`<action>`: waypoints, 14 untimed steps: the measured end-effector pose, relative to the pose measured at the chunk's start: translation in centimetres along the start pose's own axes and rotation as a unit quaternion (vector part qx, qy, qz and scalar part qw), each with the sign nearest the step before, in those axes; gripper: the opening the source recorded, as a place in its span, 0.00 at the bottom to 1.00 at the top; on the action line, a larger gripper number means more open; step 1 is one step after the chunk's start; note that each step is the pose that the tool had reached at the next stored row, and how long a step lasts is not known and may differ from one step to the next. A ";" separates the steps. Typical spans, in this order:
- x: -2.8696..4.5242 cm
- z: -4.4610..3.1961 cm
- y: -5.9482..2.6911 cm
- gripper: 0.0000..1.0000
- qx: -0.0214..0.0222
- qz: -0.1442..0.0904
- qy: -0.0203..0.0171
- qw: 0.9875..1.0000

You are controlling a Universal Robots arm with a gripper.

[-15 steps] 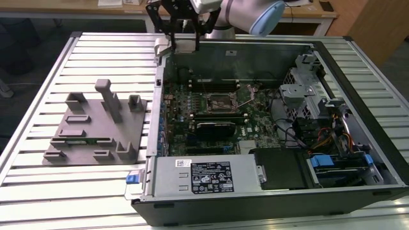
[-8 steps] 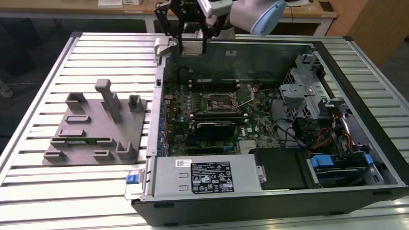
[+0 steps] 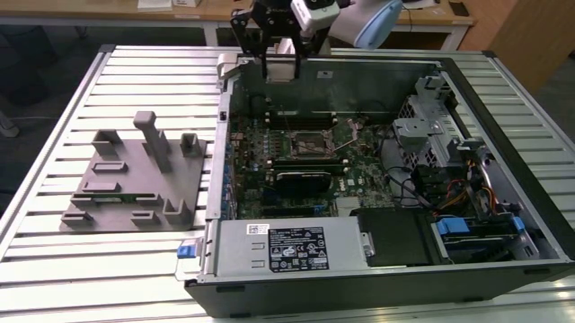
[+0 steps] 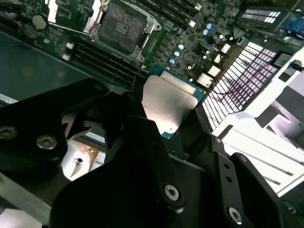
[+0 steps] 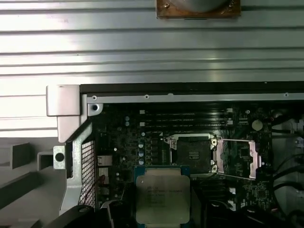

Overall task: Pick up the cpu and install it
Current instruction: 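Pick up the cpu and move it towards the insertion slot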

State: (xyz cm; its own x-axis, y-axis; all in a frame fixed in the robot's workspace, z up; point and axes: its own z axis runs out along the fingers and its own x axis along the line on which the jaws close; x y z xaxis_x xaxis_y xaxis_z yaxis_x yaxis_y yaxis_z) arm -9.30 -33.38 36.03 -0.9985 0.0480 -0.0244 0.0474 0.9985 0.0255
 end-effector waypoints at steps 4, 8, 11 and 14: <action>-0.86 0.43 0.03 0.55 0.000 0.000 0.000 1.000; -1.65 0.87 0.05 0.55 0.000 0.000 0.000 1.000; -2.22 1.21 0.06 0.55 0.000 0.000 0.000 1.000; -2.79 1.56 0.07 0.55 0.000 0.000 0.000 1.000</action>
State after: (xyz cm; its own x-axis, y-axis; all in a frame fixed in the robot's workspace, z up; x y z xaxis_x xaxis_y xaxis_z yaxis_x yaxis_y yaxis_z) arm -6.47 -33.42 34.54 -0.9985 0.0480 -0.0244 0.0474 0.9985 0.0255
